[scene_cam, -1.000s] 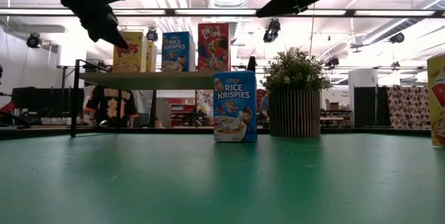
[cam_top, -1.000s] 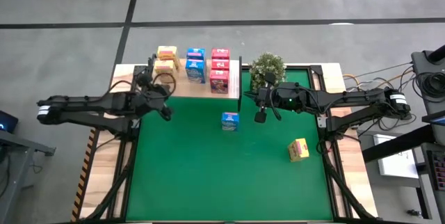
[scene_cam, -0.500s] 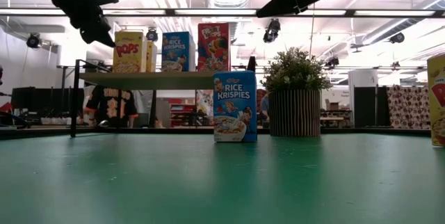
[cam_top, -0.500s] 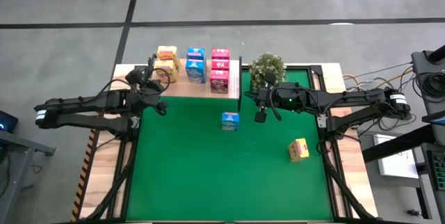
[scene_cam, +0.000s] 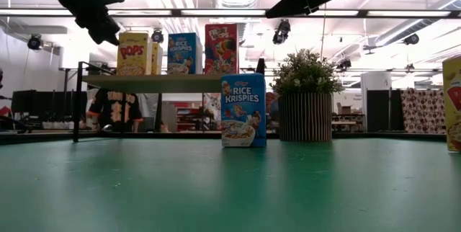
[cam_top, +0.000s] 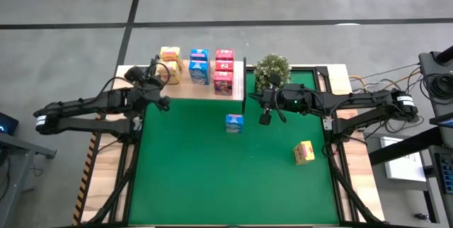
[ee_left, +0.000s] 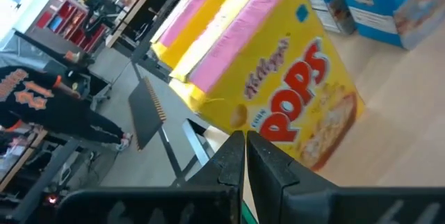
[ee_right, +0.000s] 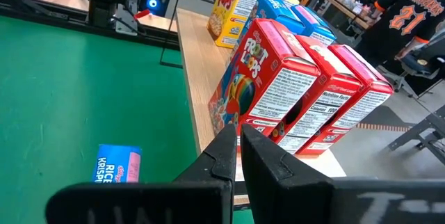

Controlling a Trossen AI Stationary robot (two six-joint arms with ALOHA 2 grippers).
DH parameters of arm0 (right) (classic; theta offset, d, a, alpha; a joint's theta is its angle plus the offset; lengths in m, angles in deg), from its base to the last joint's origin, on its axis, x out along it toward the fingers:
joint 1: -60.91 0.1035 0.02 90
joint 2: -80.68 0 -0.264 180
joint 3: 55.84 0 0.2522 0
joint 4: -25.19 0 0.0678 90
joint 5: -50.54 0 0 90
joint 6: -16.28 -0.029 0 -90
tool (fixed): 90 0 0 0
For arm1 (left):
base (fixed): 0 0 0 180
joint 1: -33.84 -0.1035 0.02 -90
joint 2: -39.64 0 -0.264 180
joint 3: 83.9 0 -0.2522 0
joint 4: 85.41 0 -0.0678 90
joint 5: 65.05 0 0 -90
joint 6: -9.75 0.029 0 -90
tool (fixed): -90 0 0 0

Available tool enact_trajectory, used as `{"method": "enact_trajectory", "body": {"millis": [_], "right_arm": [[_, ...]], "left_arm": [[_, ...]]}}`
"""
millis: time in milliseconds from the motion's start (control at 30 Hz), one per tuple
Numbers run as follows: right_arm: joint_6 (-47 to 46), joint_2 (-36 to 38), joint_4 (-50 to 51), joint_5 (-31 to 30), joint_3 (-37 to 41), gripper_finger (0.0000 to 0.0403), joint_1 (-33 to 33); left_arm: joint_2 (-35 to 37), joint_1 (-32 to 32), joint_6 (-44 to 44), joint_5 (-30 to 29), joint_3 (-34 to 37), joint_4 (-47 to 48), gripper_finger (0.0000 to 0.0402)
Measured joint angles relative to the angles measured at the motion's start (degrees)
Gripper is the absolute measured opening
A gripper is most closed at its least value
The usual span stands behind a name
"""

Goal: Stack cereal on shelf
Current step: Put the left yellow cereal box on the shelf aligned with the other yellow cereal box

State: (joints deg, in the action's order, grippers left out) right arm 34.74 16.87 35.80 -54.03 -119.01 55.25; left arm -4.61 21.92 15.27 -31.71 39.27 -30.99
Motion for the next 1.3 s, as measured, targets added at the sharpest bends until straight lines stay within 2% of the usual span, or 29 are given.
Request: {"method": "enact_trajectory", "body": {"millis": [300,1100,1167,1300], "right_arm": [[0.0,0.0,0.3,0.0,0.0,0.0012,0.0],[0.0,0.0,1.2,0.0,0.0,0.0012,0.0],[0.0,0.0,1.2,0.0,0.0,0.0012,0.0],[-0.4,0.0,1.4,0.0,0.0,0.0012,0.0]], "left_arm": [[0.0,-0.5,3.3,0.2,0.0,-5.2,0.0],[-3.0,-3.0,0.7,2.0,0.0,-6.2,0.0],[-2.9,-2.9,-1.0,5.0,0.0,-6.2,0.0],[-3.5,-2.9,-3.1,16.3,1.7,-10.9,0.0]]}}
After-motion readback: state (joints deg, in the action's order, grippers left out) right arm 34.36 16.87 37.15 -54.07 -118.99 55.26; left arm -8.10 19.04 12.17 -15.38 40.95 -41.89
